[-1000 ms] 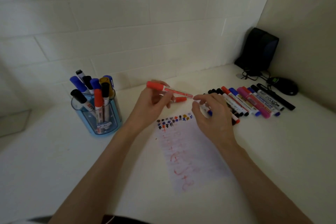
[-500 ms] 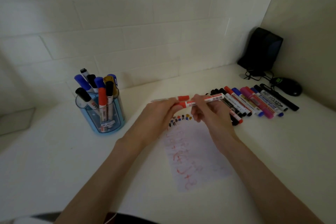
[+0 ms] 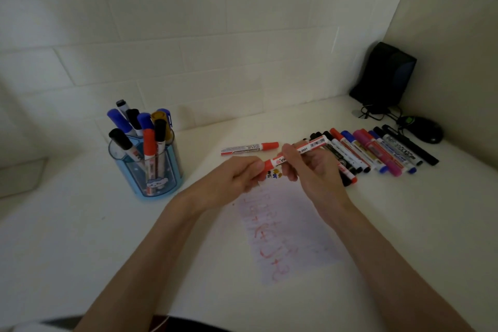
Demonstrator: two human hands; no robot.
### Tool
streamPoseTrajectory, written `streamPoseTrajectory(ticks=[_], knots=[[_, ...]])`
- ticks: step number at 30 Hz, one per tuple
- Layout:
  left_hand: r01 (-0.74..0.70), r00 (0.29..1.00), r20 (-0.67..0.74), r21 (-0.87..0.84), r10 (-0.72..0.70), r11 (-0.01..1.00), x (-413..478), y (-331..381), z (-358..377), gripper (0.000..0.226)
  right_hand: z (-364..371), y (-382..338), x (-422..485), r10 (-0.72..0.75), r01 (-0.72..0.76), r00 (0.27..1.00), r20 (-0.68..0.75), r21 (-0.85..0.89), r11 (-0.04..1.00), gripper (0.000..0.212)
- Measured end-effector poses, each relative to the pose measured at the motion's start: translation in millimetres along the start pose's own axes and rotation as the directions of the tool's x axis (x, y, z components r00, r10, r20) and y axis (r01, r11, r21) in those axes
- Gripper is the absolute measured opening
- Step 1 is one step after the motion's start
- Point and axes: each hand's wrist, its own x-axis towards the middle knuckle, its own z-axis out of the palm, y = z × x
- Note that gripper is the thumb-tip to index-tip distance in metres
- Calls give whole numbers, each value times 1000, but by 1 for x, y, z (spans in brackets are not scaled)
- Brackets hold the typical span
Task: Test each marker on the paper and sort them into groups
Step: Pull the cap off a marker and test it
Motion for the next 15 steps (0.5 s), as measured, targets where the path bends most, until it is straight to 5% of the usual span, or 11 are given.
streamPoseTrajectory(ticks=[3,8,12,15], knots=[[-62,986,-134,255,98,965,-1,1,12,19,5,1,0,-9,8,997,-77,-7,1000,38],[-11,973,-166,665,163,747,-7,-1,15,27,5,4,0,14,-14,999,-29,10,1000,55],[-1,993,-109,336,40,942,-11,0,8,30,0,3,4,5,-5,1000,12,-4,1000,47],[16,986,-161,-105,-33,994,-24,-4,-14,39,-32,-4,14,24,-2,962,-272,79,997,36]])
